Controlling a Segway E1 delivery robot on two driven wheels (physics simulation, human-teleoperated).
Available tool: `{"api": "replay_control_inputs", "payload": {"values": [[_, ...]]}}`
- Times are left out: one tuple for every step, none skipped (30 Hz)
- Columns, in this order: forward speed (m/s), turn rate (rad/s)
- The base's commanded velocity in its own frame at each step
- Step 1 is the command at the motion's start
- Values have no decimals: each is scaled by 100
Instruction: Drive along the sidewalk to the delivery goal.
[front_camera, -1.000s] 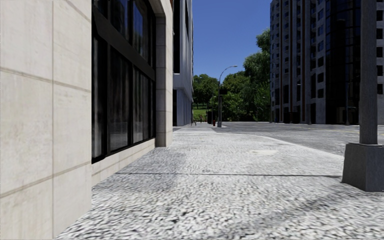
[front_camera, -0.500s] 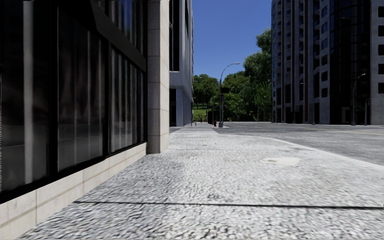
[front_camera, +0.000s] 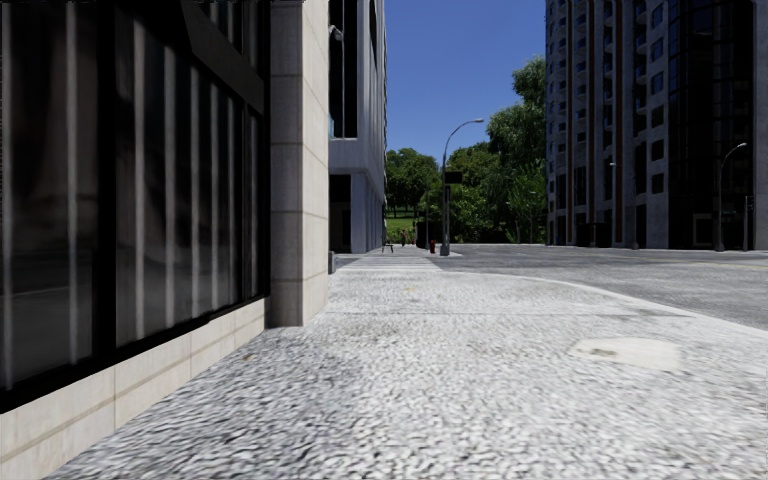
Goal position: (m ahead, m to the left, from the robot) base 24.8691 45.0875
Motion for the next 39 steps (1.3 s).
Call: {"api": "replay_control_inputs", "payload": {"values": [[200, 0], [200, 0], [200, 0], [200, 0], [200, 0], [200, 0], [200, 0], [200, 0], [200, 0], [200, 0], [200, 0], [200, 0], [200, 0], [200, 0], [200, 0], [200, 0], [200, 0], [200, 0], [200, 0], [200, 0], [200, 0], [200, 0], [200, 0], [200, 0], [200, 0], [200, 0], [200, 0], [200, 0], [200, 0], [200, 0], [200, 0], [200, 0], [200, 0], [200, 0], [200, 0], [200, 0], [200, 0], [200, 0], [200, 0]]}}
